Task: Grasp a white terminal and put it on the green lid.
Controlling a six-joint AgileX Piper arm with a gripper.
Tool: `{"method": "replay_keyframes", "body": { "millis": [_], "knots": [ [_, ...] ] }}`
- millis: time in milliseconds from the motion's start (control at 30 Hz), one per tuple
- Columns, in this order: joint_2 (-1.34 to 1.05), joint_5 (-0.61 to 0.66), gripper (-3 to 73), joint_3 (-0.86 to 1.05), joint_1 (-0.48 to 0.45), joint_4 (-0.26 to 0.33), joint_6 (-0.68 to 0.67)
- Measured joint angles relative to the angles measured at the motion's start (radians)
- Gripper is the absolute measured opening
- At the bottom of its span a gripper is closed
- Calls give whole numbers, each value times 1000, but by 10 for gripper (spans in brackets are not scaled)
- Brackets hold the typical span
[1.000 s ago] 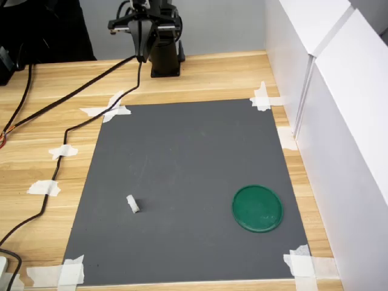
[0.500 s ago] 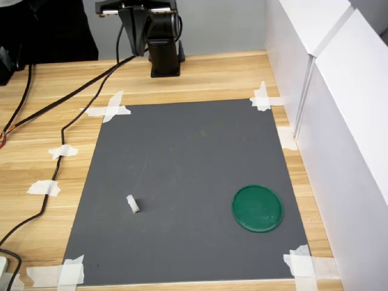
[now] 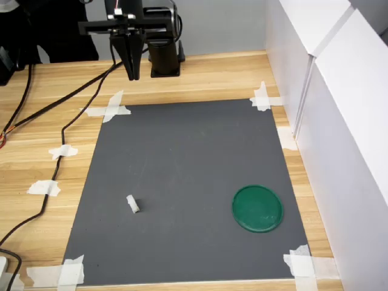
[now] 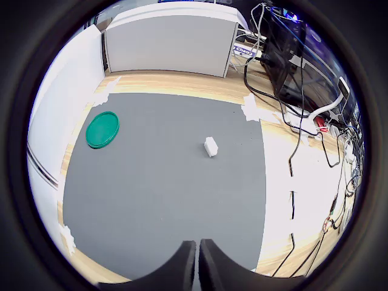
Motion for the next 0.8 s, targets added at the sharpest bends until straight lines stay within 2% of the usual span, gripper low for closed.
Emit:
{"method": "replay_keyframes", "body": {
  "millis": [167, 400, 500, 600, 800],
  "knots": [
    [115, 7, 176, -86, 0, 24, -51],
    [306, 39, 454, -228, 0, 37, -70],
    [406, 84, 544, -312, 0, 37, -76],
    [501, 138, 575, -397, 0, 37, -82],
    [678, 212, 582, -557, -1, 31, -96]
  ]
}}
